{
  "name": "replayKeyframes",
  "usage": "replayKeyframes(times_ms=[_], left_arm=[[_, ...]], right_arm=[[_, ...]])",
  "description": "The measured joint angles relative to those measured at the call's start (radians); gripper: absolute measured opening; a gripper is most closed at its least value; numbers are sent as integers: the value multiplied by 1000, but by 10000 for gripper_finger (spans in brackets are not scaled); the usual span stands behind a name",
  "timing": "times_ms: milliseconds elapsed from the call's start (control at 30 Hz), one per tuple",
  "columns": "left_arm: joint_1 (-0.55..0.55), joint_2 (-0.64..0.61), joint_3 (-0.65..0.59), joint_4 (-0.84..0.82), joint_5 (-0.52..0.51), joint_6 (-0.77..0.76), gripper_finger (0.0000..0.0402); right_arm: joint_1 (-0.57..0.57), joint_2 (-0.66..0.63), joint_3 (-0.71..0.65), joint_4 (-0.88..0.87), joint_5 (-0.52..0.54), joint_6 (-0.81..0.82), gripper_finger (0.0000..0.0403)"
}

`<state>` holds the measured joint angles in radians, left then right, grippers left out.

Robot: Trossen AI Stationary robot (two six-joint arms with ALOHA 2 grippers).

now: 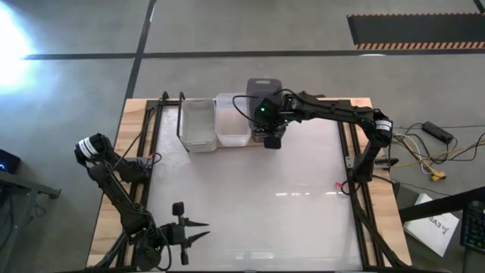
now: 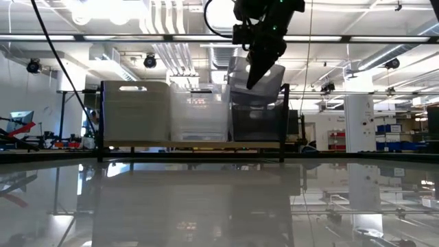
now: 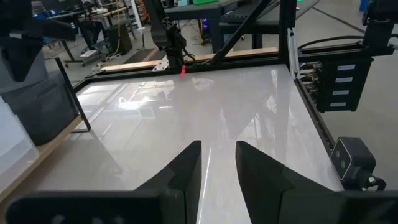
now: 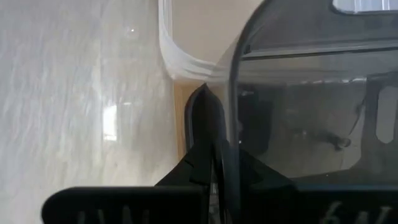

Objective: Stack baskets on shelf by color
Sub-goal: Stack the black bin on top of the other black bin on the shelf

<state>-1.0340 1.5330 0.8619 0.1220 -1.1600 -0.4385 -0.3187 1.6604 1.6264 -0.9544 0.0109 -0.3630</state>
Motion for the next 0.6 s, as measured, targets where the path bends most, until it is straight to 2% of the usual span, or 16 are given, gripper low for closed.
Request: replayKeyframes(times_ms=[600], left_arm=[[5,0,4,2,-9,2,83]], right_arm=[[18,0,16,-65,-4,57,9]])
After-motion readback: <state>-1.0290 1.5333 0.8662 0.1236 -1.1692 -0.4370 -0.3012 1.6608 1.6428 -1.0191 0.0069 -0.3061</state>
